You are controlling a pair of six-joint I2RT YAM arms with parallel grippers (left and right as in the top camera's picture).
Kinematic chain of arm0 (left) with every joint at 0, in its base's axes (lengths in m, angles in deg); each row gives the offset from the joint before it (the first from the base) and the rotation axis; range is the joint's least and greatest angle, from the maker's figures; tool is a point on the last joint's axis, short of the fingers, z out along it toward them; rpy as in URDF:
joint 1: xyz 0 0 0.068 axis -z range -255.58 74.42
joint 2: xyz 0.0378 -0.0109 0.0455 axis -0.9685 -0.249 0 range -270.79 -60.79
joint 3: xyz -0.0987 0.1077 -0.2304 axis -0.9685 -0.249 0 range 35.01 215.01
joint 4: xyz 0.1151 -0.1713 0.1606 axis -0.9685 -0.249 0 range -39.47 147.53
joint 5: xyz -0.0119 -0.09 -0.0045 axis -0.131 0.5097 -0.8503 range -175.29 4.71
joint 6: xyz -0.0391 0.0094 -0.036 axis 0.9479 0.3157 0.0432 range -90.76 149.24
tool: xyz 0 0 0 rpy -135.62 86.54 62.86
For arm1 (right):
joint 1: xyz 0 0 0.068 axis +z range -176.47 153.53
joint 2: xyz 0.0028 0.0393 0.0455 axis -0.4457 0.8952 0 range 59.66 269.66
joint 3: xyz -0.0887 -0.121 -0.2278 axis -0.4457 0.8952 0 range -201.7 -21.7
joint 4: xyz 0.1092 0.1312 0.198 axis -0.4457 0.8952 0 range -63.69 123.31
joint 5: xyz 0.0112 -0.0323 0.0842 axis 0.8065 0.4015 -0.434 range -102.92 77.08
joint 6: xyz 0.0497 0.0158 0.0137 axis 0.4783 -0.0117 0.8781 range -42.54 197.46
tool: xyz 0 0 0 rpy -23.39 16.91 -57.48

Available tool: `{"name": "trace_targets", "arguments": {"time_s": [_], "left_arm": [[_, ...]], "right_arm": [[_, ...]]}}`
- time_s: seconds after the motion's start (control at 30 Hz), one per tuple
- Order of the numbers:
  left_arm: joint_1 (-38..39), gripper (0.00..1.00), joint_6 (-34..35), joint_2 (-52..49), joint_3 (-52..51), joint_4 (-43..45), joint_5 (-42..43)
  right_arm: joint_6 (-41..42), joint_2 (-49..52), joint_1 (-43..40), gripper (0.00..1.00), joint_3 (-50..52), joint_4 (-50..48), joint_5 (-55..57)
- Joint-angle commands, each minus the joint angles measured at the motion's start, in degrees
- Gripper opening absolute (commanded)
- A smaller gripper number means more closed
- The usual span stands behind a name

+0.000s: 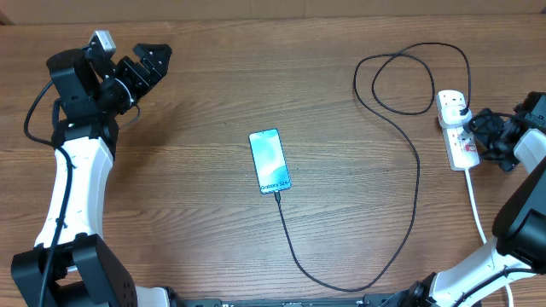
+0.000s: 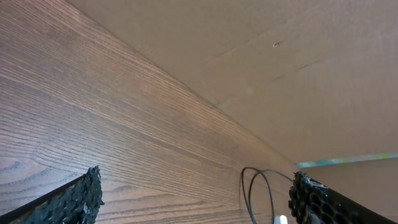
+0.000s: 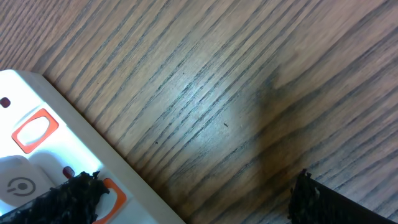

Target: Plug charger to phone and switch on socket

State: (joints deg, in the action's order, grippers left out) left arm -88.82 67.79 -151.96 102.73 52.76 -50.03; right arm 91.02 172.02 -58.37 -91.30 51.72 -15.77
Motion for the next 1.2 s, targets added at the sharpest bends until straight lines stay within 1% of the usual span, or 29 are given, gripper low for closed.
{"name": "trace_targets", "arguments": {"time_s": [0.0,0.53,0.87,1.0,1.17], "left_arm": [[0.0,1.0,-1.3,0.5,0.2,0.0,-0.3],[0.0,1.0,-1.3,0.5,0.2,0.0,-0.3],[0.0,1.0,-1.3,0.5,0.2,0.0,-0.3],[0.0,1.0,-1.3,0.5,0.2,0.0,-0.4],[0.0,1.0,-1.3,0.5,0.2,0.0,-0.3]], "right_arm": [[-1.9,1.8,0.7,1.0,1.5,3.5,-2.5],[-1.9,1.9,0.8,1.0,2.4,5.8,-3.3],[-2.2,1.9,0.6,1.0,3.0,4.9,-3.3],[-4.1,1.0,-0.6,1.0,-0.8,9.2,-3.2],[-4.0,-2.4,-0.9,1.0,-8.2,17.9,-3.4]]}}
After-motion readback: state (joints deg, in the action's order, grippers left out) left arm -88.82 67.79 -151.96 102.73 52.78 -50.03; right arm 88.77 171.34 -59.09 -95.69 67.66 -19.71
